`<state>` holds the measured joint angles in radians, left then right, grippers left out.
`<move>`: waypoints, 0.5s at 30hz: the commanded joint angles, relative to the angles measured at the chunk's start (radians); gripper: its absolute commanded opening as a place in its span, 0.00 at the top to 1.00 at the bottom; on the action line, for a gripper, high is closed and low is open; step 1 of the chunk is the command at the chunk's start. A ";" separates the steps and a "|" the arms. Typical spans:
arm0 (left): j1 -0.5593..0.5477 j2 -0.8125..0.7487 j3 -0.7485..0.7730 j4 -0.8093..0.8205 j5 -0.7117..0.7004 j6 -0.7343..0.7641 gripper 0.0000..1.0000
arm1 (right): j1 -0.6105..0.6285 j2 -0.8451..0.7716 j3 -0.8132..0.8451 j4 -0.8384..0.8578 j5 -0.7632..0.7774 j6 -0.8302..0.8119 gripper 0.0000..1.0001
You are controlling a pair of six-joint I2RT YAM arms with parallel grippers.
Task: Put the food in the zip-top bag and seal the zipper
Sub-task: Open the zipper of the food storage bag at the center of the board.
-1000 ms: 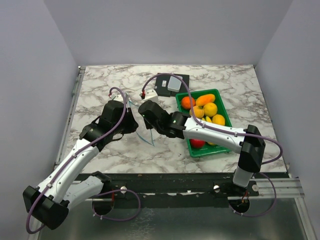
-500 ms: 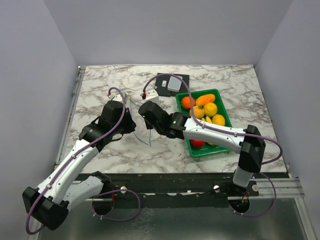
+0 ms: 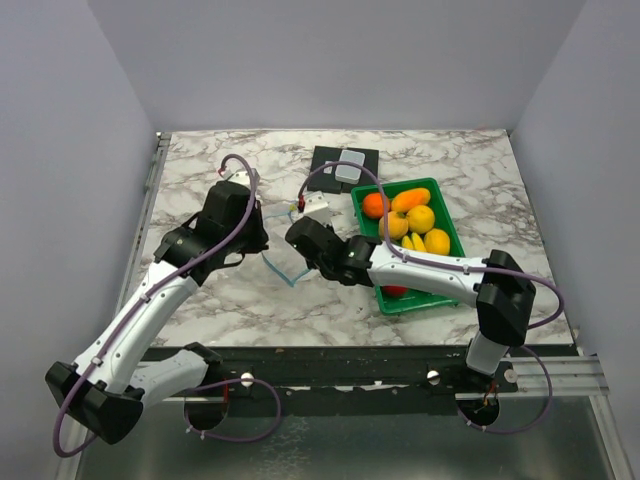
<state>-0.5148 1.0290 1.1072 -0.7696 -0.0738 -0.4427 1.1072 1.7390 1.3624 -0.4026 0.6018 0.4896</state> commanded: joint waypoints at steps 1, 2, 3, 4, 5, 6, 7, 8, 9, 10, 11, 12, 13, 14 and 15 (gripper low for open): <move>-0.007 0.034 0.066 -0.114 -0.073 0.072 1.00 | -0.028 -0.024 -0.043 0.036 0.047 0.033 0.99; -0.008 0.038 0.074 -0.125 -0.090 0.079 1.00 | -0.034 -0.026 -0.051 0.042 0.048 0.034 0.99; -0.008 0.043 0.082 -0.133 -0.106 0.082 1.00 | -0.041 -0.026 -0.060 0.048 0.047 0.035 0.99; -0.009 0.048 0.088 -0.139 -0.121 0.085 1.00 | -0.046 -0.024 -0.067 0.052 0.045 0.037 0.99; -0.010 0.054 0.095 -0.144 -0.135 0.088 1.00 | -0.050 -0.023 -0.073 0.056 0.042 0.040 1.00; -0.011 0.058 0.101 -0.149 -0.151 0.090 1.00 | -0.056 -0.023 -0.082 0.062 0.039 0.043 0.99; -0.013 0.063 0.107 -0.155 -0.171 0.091 1.00 | -0.061 -0.023 -0.090 0.067 0.036 0.047 0.99; -0.015 0.068 0.114 -0.159 -0.193 0.094 1.00 | -0.066 -0.024 -0.099 0.070 0.033 0.052 0.99; -0.017 0.070 0.120 -0.163 -0.214 0.096 1.00 | -0.072 -0.025 -0.107 0.073 0.029 0.056 0.99; -0.019 0.074 0.125 -0.169 -0.236 0.097 1.00 | -0.078 -0.027 -0.121 0.077 0.025 0.060 0.99; -0.020 0.079 0.131 -0.175 -0.258 0.098 1.00 | -0.084 -0.030 -0.133 0.083 0.022 0.064 0.99; -0.023 0.081 0.135 -0.176 -0.282 0.098 1.00 | -0.089 -0.034 -0.144 0.089 0.018 0.066 0.99; -0.024 0.084 0.137 -0.177 -0.303 0.098 1.00 | -0.094 -0.039 -0.154 0.097 0.014 0.068 0.99; -0.026 0.086 0.139 -0.177 -0.324 0.098 1.00 | -0.099 -0.044 -0.165 0.104 0.009 0.070 0.99; -0.029 0.089 0.142 -0.175 -0.351 0.096 1.00 | -0.104 -0.048 -0.174 0.112 0.003 0.072 0.99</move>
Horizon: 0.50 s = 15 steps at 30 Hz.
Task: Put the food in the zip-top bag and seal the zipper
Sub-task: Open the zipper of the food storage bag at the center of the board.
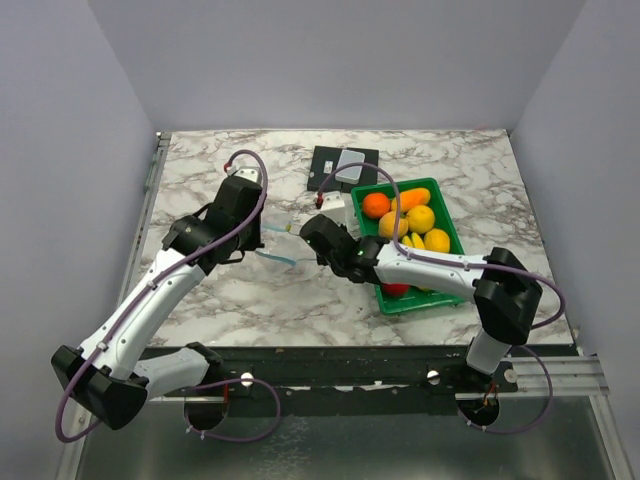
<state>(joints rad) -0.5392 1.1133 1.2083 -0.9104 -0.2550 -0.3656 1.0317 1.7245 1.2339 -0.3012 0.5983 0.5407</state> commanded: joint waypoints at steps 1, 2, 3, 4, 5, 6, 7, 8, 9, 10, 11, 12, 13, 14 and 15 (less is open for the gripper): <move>-0.006 0.008 0.042 -0.034 -0.194 0.017 1.00 | -0.032 -0.035 -0.052 0.014 0.001 0.022 0.99; -0.008 0.011 0.045 -0.033 -0.219 0.015 1.00 | -0.035 -0.038 -0.058 0.017 -0.006 0.024 0.99; -0.012 0.016 0.048 -0.034 -0.243 0.012 1.00 | -0.038 -0.039 -0.063 0.023 -0.015 0.024 0.99; -0.016 0.022 0.050 -0.031 -0.263 0.008 1.00 | -0.041 -0.040 -0.068 0.030 -0.025 0.025 0.99; -0.027 0.028 0.051 -0.027 -0.294 0.004 1.00 | -0.044 -0.041 -0.070 0.039 -0.036 0.025 0.99; -0.038 0.035 0.055 -0.024 -0.319 0.000 1.00 | -0.047 -0.040 -0.071 0.044 -0.048 0.024 0.99; -0.049 0.041 0.058 -0.021 -0.337 -0.004 1.00 | -0.050 -0.039 -0.070 0.051 -0.060 0.021 0.99; -0.061 0.050 0.061 -0.014 -0.349 -0.007 1.00 | -0.053 -0.037 -0.066 0.057 -0.071 0.018 0.99; -0.072 0.057 0.065 -0.005 -0.357 -0.009 1.00 | -0.056 -0.035 -0.062 0.063 -0.084 0.014 0.99; -0.083 0.066 0.068 0.004 -0.366 -0.011 1.00 | -0.061 -0.032 -0.056 0.069 -0.098 0.009 0.99; -0.095 0.073 0.069 0.016 -0.377 -0.013 1.00 | -0.065 -0.030 -0.049 0.074 -0.111 0.004 0.99; -0.108 0.081 0.069 0.025 -0.386 -0.013 1.00 | -0.070 -0.028 -0.043 0.079 -0.124 -0.001 1.00; -0.116 0.091 0.069 0.034 -0.390 -0.013 1.00 | -0.077 -0.026 -0.036 0.081 -0.140 -0.005 0.99; -0.123 0.098 0.065 0.044 -0.393 -0.012 1.00 | -0.083 -0.022 -0.029 0.084 -0.159 -0.010 0.99; -0.129 0.106 0.060 0.055 -0.391 -0.010 1.00 | -0.091 -0.017 -0.023 0.085 -0.175 -0.015 0.99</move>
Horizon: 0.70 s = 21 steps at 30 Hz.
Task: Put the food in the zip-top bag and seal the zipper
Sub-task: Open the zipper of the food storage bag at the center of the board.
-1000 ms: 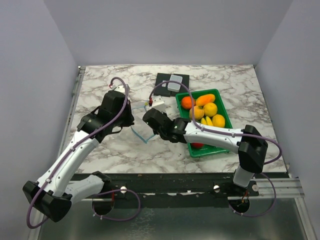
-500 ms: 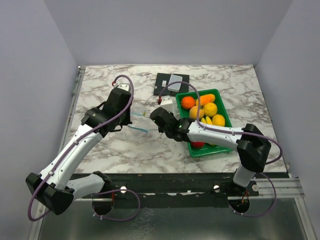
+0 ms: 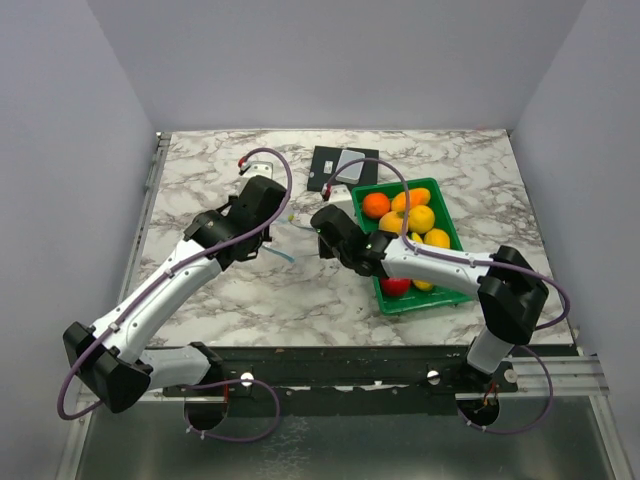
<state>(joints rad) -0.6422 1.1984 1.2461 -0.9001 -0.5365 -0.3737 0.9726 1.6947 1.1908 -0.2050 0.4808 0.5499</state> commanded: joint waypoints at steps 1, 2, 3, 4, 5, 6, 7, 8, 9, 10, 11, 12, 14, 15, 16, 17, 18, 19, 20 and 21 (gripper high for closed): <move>-0.029 0.029 0.018 0.058 -0.107 -0.001 1.00 | -0.040 0.017 0.028 -0.011 -0.077 -0.031 0.99; -0.032 0.037 0.013 0.069 -0.103 0.001 1.00 | -0.047 0.023 0.037 -0.012 -0.095 -0.037 0.99; -0.034 0.045 0.005 0.083 -0.095 0.007 1.00 | -0.051 0.030 0.046 -0.014 -0.108 -0.044 0.98; -0.035 0.051 -0.002 0.098 -0.085 0.010 1.00 | -0.053 0.035 0.055 -0.016 -0.115 -0.052 0.96; -0.036 0.059 -0.007 0.109 -0.076 0.014 1.00 | -0.054 0.040 0.061 -0.017 -0.120 -0.059 0.95; -0.037 0.067 -0.012 0.119 -0.067 0.016 1.00 | -0.054 0.041 0.065 -0.015 -0.124 -0.062 0.93; -0.040 0.078 -0.018 0.131 -0.063 0.018 1.00 | -0.054 0.042 0.068 -0.012 -0.131 -0.066 0.92; -0.044 0.085 -0.026 0.143 -0.057 0.023 1.00 | -0.055 0.042 0.068 -0.007 -0.138 -0.069 0.90; -0.046 0.091 -0.034 0.158 -0.047 0.028 1.00 | -0.055 0.042 0.071 -0.003 -0.145 -0.071 0.87; -0.047 0.095 -0.040 0.168 -0.035 0.030 1.00 | -0.055 0.043 0.073 -0.002 -0.152 -0.074 0.85; -0.048 0.099 -0.046 0.179 -0.027 0.033 1.00 | -0.055 0.046 0.080 -0.005 -0.158 -0.076 0.82; -0.047 0.102 -0.052 0.189 -0.022 0.035 1.00 | -0.055 0.046 0.088 -0.006 -0.161 -0.079 0.80; -0.048 0.110 -0.060 0.205 -0.016 0.037 1.00 | -0.056 0.046 0.096 -0.009 -0.164 -0.081 0.76; -0.048 0.114 -0.064 0.212 -0.012 0.039 1.00 | -0.056 0.044 0.099 -0.009 -0.163 -0.083 0.73; -0.049 0.117 -0.065 0.217 -0.001 0.040 1.00 | -0.057 0.041 0.102 -0.010 -0.163 -0.084 0.71; -0.049 0.120 -0.066 0.223 0.015 0.040 1.00 | -0.057 0.036 0.104 -0.010 -0.162 -0.085 0.68; -0.049 0.123 -0.066 0.228 0.024 0.043 1.00 | -0.056 0.028 0.105 -0.012 -0.161 -0.085 0.66; -0.049 0.126 -0.065 0.233 0.032 0.045 1.00 | -0.056 0.020 0.104 -0.014 -0.160 -0.085 0.62; -0.049 0.130 -0.064 0.236 0.039 0.046 1.00 | -0.057 0.010 0.104 -0.017 -0.158 -0.084 0.60; -0.050 0.135 -0.062 0.238 0.049 0.047 1.00 | -0.056 -0.003 0.103 -0.020 -0.158 -0.081 0.58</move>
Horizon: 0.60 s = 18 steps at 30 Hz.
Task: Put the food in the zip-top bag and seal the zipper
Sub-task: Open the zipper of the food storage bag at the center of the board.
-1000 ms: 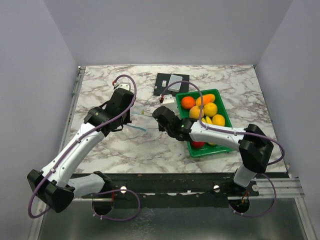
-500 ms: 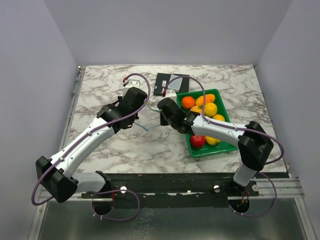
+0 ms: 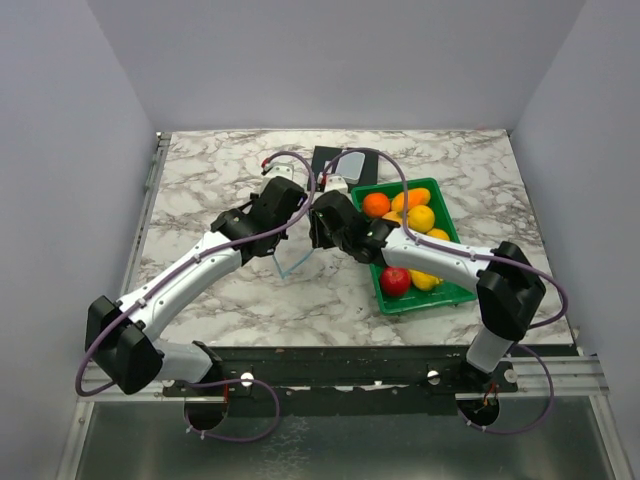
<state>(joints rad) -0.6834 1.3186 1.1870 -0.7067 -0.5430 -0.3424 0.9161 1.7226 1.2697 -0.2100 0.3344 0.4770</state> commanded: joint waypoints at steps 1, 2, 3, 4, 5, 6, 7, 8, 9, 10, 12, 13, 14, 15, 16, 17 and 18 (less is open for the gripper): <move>-0.010 0.018 -0.001 0.047 0.069 0.019 1.00 | 0.001 -0.042 0.020 -0.017 -0.014 -0.007 0.56; -0.011 0.023 0.001 0.050 0.077 0.022 1.00 | 0.000 -0.056 0.016 -0.016 -0.016 -0.003 0.54; -0.012 0.032 0.004 0.050 0.082 0.026 1.00 | 0.001 -0.072 0.010 -0.014 -0.020 -0.001 0.53; -0.013 0.039 0.008 0.049 0.084 0.030 1.00 | 0.000 -0.088 0.004 -0.014 -0.023 0.002 0.52; -0.014 0.044 0.013 0.047 0.083 0.034 1.00 | 0.000 -0.105 -0.003 -0.014 -0.026 0.004 0.50; -0.016 0.047 0.015 0.047 0.083 0.034 1.00 | 0.000 -0.121 -0.011 -0.018 -0.028 0.004 0.48; -0.016 0.047 0.017 0.048 0.085 0.035 1.00 | 0.001 -0.138 -0.018 -0.023 -0.025 0.005 0.46; -0.016 0.045 0.019 0.048 0.087 0.034 1.00 | 0.001 -0.157 -0.027 -0.030 -0.019 0.003 0.45; -0.016 0.044 0.019 0.050 0.089 0.032 1.00 | 0.000 -0.175 -0.035 -0.039 -0.011 0.000 0.44; -0.016 0.042 0.018 0.051 0.089 0.032 1.00 | 0.000 -0.195 -0.044 -0.051 0.000 -0.001 0.43; -0.016 0.035 0.007 0.061 0.090 0.030 1.00 | 0.000 -0.237 -0.066 -0.072 0.027 -0.006 0.41; -0.016 0.029 -0.002 0.070 0.092 0.031 1.00 | 0.000 -0.258 -0.078 -0.083 0.038 -0.010 0.40; -0.015 0.021 -0.012 0.081 0.096 0.033 1.00 | 0.000 -0.277 -0.088 -0.099 0.050 -0.014 0.39; -0.016 0.013 -0.024 0.091 0.100 0.034 1.00 | 0.000 -0.296 -0.099 -0.118 0.061 -0.017 0.37; -0.016 0.006 -0.035 0.102 0.102 0.038 1.00 | 0.000 -0.312 -0.108 -0.137 0.072 -0.020 0.36; -0.016 -0.002 -0.048 0.111 0.103 0.042 1.00 | 0.000 -0.330 -0.115 -0.158 0.087 -0.018 0.35; -0.016 -0.010 -0.059 0.125 0.103 0.044 1.00 | 0.000 -0.346 -0.125 -0.179 0.101 -0.009 0.35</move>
<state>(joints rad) -0.6952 1.3571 1.1740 -0.6430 -0.4690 -0.3157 0.9161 1.4300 1.1877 -0.2729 0.3588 0.4713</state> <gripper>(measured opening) 0.005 0.641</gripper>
